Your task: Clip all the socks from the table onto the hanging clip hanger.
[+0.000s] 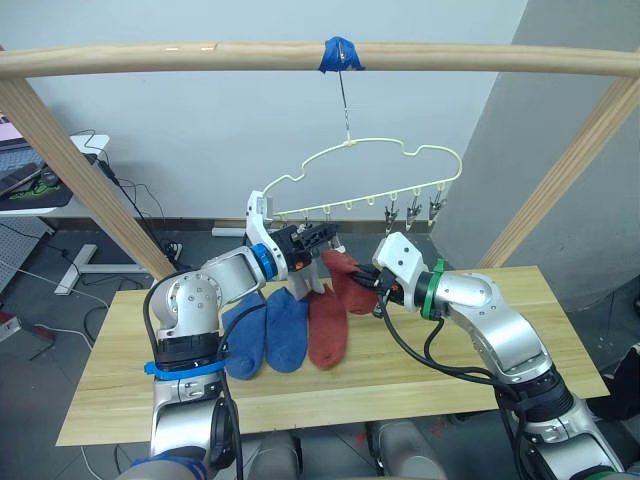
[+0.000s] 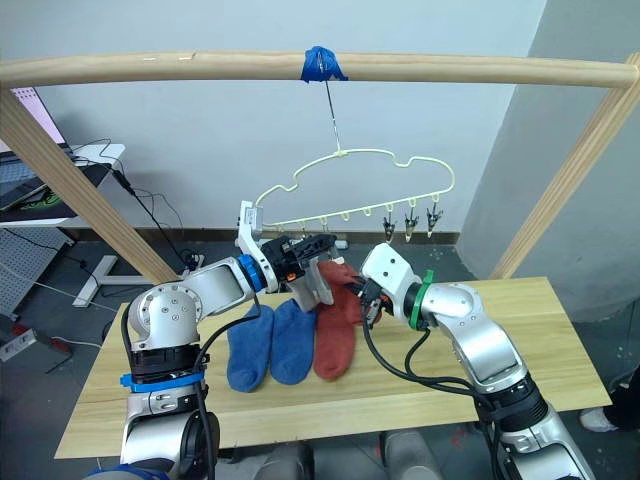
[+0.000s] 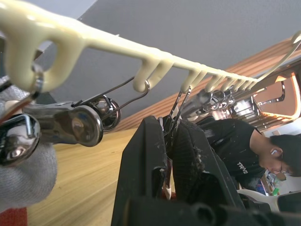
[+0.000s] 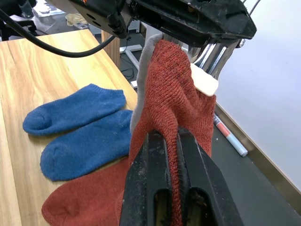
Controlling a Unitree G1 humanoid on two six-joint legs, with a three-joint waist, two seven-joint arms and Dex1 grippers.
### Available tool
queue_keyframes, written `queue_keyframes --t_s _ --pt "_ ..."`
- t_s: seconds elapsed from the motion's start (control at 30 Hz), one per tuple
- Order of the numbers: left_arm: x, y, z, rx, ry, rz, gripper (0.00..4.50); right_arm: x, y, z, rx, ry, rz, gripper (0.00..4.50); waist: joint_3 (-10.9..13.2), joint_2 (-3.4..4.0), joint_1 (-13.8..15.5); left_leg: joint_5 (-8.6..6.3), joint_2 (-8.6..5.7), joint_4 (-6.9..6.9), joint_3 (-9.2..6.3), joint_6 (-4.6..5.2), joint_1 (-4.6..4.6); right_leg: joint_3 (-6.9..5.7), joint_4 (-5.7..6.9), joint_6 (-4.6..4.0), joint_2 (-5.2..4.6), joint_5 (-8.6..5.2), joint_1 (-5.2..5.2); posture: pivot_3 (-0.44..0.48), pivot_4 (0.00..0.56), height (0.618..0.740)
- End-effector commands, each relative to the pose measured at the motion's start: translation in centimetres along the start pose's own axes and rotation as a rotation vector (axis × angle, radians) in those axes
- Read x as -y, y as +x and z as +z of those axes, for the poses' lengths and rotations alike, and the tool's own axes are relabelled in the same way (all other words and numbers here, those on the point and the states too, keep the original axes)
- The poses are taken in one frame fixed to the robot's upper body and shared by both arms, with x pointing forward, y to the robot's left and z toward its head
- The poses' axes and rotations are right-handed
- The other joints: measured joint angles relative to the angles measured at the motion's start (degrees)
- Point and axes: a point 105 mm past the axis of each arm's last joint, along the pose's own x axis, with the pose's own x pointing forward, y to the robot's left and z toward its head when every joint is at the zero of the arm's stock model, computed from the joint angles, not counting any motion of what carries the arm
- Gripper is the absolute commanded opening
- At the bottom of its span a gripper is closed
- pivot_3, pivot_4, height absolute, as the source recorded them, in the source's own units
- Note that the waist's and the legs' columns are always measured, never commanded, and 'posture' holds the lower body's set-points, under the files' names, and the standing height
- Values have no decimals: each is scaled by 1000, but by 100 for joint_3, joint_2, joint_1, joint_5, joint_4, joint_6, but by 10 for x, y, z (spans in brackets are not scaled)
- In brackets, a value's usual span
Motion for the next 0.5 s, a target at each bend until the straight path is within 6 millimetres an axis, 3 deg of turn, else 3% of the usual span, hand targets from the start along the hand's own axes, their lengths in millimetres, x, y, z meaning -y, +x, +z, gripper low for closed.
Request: queue_keyframes --t_s 0.03,0.47,0.5 --pt "2 2 -2 -21 4 -9 181 4 1 23 66 -44 -12 24 0 0 0 0 0 0 0 0 -1 0 0 0 0 0 -1 -149 136 740" --pt "9 3 3 5 67 -42 181 13 1 25 63 -54 -52 24 0 0 1 0 0 0 -1 0 -2 -1 -2 0 0 0 -1 -152 136 740" --pt "12 3 4 13 69 -66 531 12 2 25 61 -53 -52 5 0 1 1 0 0 -1 -1 0 -3 -1 -2 0 0 0 -1 -152 136 740"
